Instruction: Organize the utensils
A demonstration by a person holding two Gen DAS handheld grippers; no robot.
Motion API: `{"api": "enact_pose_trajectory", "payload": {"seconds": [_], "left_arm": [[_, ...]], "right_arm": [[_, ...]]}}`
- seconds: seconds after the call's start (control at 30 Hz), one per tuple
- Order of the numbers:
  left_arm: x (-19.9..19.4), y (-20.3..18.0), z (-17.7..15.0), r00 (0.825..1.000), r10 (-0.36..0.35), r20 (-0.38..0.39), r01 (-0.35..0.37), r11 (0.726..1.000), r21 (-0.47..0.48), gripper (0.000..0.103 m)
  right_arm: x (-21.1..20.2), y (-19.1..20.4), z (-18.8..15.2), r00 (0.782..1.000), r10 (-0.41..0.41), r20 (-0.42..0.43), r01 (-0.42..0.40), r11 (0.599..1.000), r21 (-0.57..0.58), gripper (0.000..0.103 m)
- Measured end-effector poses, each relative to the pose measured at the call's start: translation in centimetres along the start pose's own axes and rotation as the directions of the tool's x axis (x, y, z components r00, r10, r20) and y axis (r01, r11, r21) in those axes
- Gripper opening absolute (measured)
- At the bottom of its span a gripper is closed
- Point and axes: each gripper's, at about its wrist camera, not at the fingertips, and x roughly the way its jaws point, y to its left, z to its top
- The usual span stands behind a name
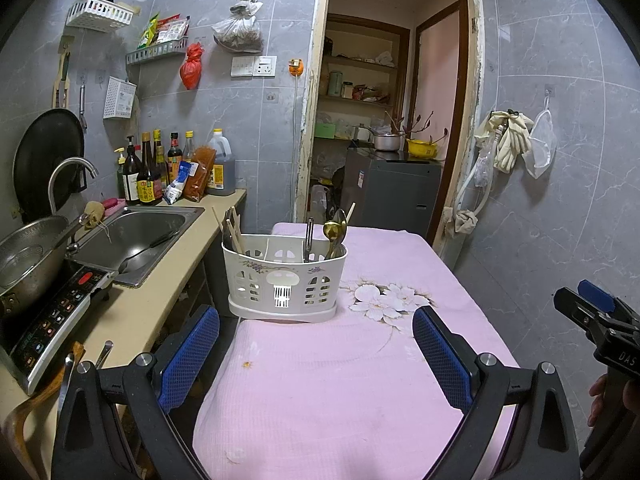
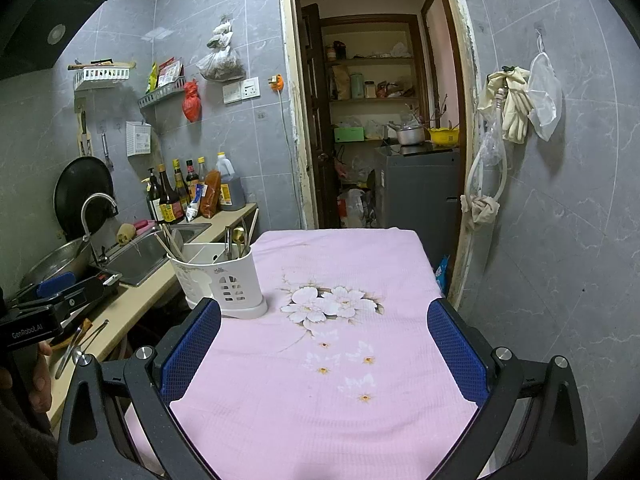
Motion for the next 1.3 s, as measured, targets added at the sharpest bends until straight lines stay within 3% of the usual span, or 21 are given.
{"api": "enact_pose_trajectory", "payload": {"seconds": [1.3], "left_arm": [[0.03, 0.60, 0.44, 1.000, 0.000, 0.003, 0.000, 1.000, -0.018, 0.098]], "right_arm": [[0.09, 0.03, -0.06, 1.000, 0.004, -0.003, -0.004, 1.000, 0.003, 0.101]]}}
